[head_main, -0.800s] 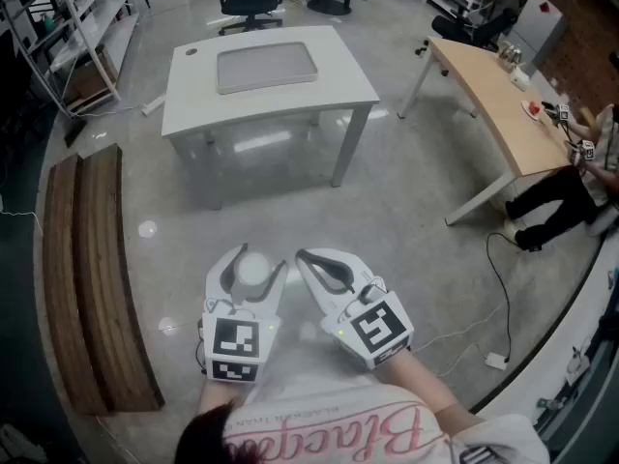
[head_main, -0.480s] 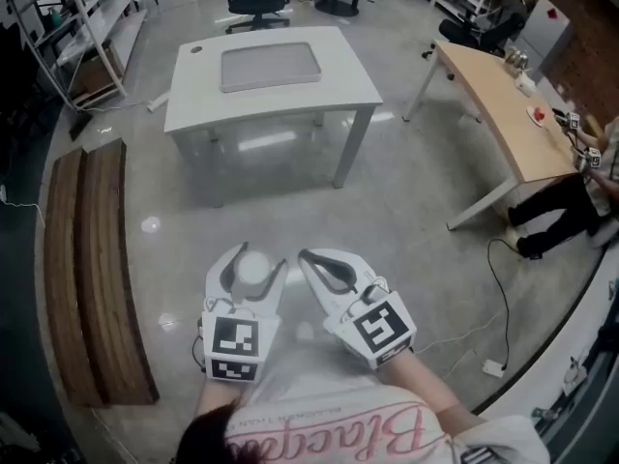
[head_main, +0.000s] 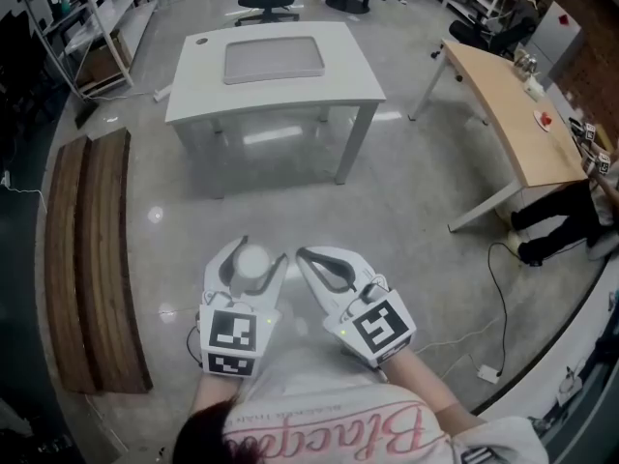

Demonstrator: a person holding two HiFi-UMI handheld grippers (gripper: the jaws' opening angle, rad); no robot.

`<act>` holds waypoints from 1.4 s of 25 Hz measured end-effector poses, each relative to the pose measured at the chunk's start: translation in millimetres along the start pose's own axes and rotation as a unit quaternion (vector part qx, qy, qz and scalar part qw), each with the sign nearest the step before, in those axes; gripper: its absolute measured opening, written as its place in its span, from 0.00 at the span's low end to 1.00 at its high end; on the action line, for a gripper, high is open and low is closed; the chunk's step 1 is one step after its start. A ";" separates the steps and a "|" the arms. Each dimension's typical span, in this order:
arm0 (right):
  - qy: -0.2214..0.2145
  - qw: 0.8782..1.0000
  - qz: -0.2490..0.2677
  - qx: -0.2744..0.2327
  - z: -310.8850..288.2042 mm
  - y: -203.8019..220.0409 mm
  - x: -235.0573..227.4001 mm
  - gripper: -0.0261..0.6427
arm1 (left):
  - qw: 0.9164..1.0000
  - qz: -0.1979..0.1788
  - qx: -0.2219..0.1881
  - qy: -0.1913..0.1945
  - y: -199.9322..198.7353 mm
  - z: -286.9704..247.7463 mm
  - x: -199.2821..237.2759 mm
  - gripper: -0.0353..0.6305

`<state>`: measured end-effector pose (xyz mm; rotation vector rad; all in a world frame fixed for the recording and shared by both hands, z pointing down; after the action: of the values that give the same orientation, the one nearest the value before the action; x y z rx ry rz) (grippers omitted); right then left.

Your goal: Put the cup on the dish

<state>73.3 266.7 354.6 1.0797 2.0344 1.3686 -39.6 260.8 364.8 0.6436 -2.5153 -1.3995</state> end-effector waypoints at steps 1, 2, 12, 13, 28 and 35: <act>0.001 1.000 0.000 0.001 -1.2 -0.4 -1.1 0.03 | 1.000 -0.001 0.000 0.000 -1.4 -1.1 1.4 0.44; 0.003 1.000 -0.002 0.001 -2.3 -0.4 -2.9 0.03 | 1.000 -0.002 -0.002 0.001 -3.1 -2.7 2.5 0.44; 0.023 0.999 -0.021 0.007 -35.6 -2.9 -40.3 0.03 | 1.000 -0.014 -0.009 0.017 -24.2 -43.3 31.1 0.44; 0.023 0.999 -0.021 0.007 -41.5 -5.1 -46.3 0.03 | 1.000 -0.014 -0.010 0.018 -27.3 -50.1 35.8 0.44; 0.032 0.999 -0.027 0.017 -139.8 -43.8 -144.0 0.03 | 0.999 -0.027 -0.015 0.033 -88.7 -154.2 118.8 0.44; 0.050 0.998 -0.032 0.015 -174.0 -54.9 -183.2 0.03 | 0.998 -0.036 -0.011 0.046 -105.9 -193.4 143.9 0.44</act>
<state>34.7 11.2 364.6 0.9674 2.1470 1.3900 -66.7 -1.0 372.9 0.7845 -2.4244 -1.3859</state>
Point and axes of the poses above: the fingertips, and each gripper's own axes: z backward along the fingers, x to its left, y out of its underside, the point moved 6 cm from there along z, backward along the fingers, and after that the axes turned 10 degrees about x, right-handed, at the moved point
